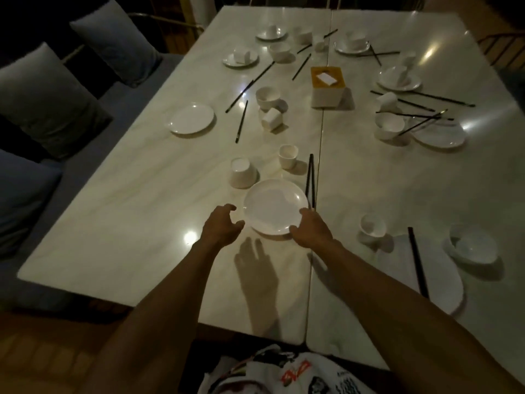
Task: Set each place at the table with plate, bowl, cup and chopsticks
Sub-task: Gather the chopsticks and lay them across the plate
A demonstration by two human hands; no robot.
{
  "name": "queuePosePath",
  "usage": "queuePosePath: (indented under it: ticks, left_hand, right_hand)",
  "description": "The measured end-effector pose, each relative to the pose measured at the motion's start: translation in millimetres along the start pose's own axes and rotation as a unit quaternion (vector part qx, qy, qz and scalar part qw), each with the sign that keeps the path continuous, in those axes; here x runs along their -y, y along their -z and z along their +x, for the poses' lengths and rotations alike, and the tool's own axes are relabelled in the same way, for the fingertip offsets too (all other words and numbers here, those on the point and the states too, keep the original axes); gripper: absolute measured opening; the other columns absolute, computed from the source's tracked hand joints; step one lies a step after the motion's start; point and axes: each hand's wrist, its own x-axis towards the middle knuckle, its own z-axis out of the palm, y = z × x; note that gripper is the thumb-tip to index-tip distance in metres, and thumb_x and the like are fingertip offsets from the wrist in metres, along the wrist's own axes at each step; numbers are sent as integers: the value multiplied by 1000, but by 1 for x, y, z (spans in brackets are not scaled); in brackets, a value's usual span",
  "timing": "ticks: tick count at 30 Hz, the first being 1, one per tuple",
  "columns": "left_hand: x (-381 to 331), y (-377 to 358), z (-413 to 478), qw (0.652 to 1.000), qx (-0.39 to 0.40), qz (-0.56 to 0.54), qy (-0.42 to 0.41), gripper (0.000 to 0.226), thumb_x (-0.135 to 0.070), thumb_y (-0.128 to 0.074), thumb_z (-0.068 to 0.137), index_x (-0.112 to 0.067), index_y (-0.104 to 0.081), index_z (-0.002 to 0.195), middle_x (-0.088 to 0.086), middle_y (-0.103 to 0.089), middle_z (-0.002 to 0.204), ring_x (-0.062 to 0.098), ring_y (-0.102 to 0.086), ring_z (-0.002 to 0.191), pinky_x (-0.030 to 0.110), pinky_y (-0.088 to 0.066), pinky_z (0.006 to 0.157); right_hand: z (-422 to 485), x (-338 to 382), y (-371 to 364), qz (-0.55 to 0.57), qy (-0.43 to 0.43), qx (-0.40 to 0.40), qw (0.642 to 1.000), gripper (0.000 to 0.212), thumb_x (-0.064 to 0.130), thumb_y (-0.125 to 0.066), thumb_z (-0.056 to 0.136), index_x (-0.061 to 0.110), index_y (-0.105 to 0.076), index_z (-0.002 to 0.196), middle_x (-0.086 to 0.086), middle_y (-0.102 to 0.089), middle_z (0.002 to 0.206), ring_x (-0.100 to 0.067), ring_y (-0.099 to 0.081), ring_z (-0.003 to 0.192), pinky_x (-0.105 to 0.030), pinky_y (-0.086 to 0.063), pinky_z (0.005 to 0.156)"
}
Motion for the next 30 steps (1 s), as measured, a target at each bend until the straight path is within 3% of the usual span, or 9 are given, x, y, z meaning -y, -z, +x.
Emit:
queuePosePath:
  ticks: [6, 13, 15, 16, 17, 19, 23, 26, 30]
  left_hand:
    - [19, -3, 40, 998, 52, 25, -6, 66, -36, -63, 89, -17, -35, 146, 10, -45, 144, 26, -48, 128, 42, -42, 104]
    - [26, -31, 70, 992, 111, 52, -2, 70, -36, -62, 90, -14, -30, 148, 8, -41, 149, 27, -42, 134, 42, -37, 109]
    - [34, -34, 75, 992, 98, 72, -17, 57, -36, -62, 89, -13, -43, 138, 7, -53, 135, 27, -49, 126, 41, -43, 99]
    - [39, -36, 76, 994, 82, 71, -30, 39, -35, -60, 89, -17, -53, 122, 5, -58, 120, 27, -54, 116, 38, -46, 88]
    - [44, -37, 75, 994, 68, 68, -44, 19, -33, -59, 88, -21, -54, 103, 3, -58, 105, 26, -57, 104, 34, -44, 76]
    - [51, -36, 73, 993, 67, 60, -72, 16, -27, -62, 87, -25, -46, 85, 0, -54, 92, 21, -55, 88, 29, -38, 67]
    - [62, -30, 71, 990, 79, 77, -89, 13, -27, -56, 92, -19, -52, 102, 2, -56, 105, 22, -56, 94, 32, -46, 74]
    - [76, -18, 72, 989, 86, 100, -61, 39, -21, -53, 94, -10, -48, 132, 6, -52, 130, 25, -51, 118, 37, -44, 95]
    - [108, 1, 67, 992, 72, 94, -49, 33, -13, -46, 96, -10, -52, 129, 8, -54, 132, 27, -53, 119, 40, -45, 95]
  right_hand:
    - [34, 6, -24, 7, -82, -16, 996, 68, 31, -56, 92, 14, -22, 149, -14, -24, 151, -36, -42, 130, -45, -43, 104]
    - [85, -2, -25, 123, -189, -63, 972, 56, 10, -57, 90, 2, -32, 140, -21, -43, 138, -37, -52, 119, -40, -47, 93]
    - [90, -6, -28, 136, -187, -62, 971, 57, 6, -60, 86, 2, -36, 137, -21, -52, 132, -36, -55, 116, -40, -49, 92]
    - [92, -8, -30, 142, -185, -66, 970, 58, 4, -62, 84, 3, -38, 136, -20, -54, 129, -36, -57, 114, -41, -52, 91]
    - [92, -9, -32, 148, -185, -70, 969, 59, 3, -64, 82, 4, -39, 135, -19, -56, 127, -36, -58, 112, -42, -53, 91]
    - [90, -9, -33, 159, -185, -75, 967, 59, 2, -64, 79, 5, -41, 133, -19, -57, 125, -36, -59, 110, -44, -55, 90]
    - [81, 0, -36, 178, -185, -70, 964, 58, 0, -63, 77, 5, -43, 131, -20, -57, 123, -37, -58, 108, -43, -55, 87]
    - [75, 6, -46, 175, -171, -59, 968, 60, 5, -63, 71, 11, -45, 128, -17, -60, 117, -36, -60, 105, -49, -56, 86]
    - [66, 13, -69, 126, -148, -32, 980, 54, 18, -57, 64, 33, -46, 116, -3, -64, 102, -29, -64, 91, -50, -57, 78]
